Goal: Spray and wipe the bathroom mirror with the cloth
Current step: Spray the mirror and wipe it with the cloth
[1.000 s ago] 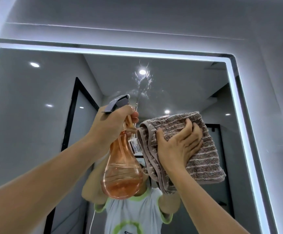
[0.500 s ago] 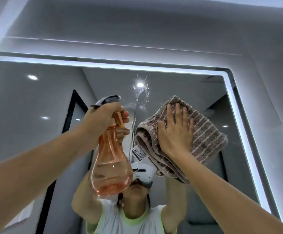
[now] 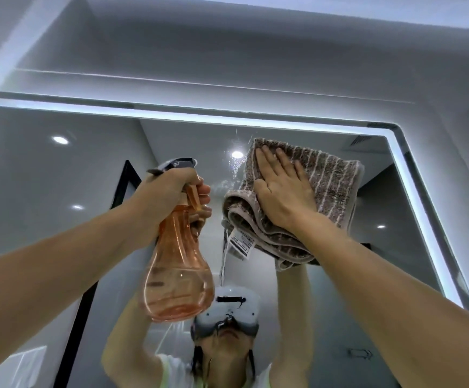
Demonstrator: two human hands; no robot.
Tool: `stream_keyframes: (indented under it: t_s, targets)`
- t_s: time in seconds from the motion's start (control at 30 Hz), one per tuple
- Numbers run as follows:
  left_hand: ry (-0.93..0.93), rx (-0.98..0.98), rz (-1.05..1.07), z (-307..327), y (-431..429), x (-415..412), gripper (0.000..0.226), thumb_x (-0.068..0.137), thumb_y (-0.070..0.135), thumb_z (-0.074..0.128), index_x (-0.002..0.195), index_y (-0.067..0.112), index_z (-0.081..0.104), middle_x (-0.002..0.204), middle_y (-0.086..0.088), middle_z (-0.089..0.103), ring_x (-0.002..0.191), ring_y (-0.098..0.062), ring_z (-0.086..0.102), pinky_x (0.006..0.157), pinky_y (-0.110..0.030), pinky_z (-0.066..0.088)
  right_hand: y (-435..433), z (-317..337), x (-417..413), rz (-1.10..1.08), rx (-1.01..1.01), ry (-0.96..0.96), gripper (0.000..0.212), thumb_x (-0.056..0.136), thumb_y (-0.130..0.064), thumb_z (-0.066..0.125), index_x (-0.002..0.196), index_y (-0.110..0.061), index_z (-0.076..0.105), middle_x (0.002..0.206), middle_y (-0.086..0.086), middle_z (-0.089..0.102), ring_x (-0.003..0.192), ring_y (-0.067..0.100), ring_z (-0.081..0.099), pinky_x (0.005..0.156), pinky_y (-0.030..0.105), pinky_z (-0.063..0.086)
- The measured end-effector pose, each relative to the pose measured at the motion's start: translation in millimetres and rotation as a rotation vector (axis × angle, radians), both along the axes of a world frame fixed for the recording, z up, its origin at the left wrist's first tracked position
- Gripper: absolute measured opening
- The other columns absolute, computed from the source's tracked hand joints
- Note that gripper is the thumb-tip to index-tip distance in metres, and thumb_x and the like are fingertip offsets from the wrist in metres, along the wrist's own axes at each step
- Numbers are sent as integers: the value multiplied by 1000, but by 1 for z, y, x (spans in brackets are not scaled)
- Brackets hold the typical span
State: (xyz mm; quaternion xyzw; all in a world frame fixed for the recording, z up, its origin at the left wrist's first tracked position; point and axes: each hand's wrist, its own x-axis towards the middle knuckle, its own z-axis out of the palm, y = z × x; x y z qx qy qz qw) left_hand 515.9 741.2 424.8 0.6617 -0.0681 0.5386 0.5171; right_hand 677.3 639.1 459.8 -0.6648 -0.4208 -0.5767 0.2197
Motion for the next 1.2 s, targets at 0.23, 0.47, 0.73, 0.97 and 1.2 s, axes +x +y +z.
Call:
stream_keyframes:
  t_s: [0.23,0.47,0.73,0.97,1.2]
  targets:
    - [25,-17,14,-1,-1,-8,12,79,13,54,78,4,61,76,-10,66,76,-26,63,87,-42,51,2,8,-11,31,-126,-67,54,98,-29,19,145,-28,-7,154,-12,-12,140,6,-13,111,31,-13]
    - [6,0,83,-10,7,-32,10,79,12,54,79,6,61,80,-8,68,83,-23,66,80,-35,56,28,-4,-32,64,-238,-160,68,79,-38,9,145,-33,-3,154,-15,-8,140,4,-11,110,28,-13]
    - [-10,-88,93,-39,32,-59,11,78,11,53,72,7,62,57,0,69,63,-15,67,76,-33,56,69,-51,-72,376,-374,-73,71,76,-31,21,146,-23,12,155,-9,3,140,8,-8,107,18,-13]
    - [23,-59,113,-50,34,-73,15,81,9,51,71,8,61,58,0,67,58,-13,65,59,-23,56,79,-63,-72,318,-370,-167,63,93,-40,38,147,-25,9,155,-10,2,141,9,-7,116,36,-8]
    - [56,-15,163,-35,20,-55,11,79,11,51,75,7,61,56,1,69,62,-14,67,69,-28,57,68,-32,-54,296,-172,-79,66,92,-47,41,146,-26,10,155,-9,3,141,12,-7,114,34,-10]
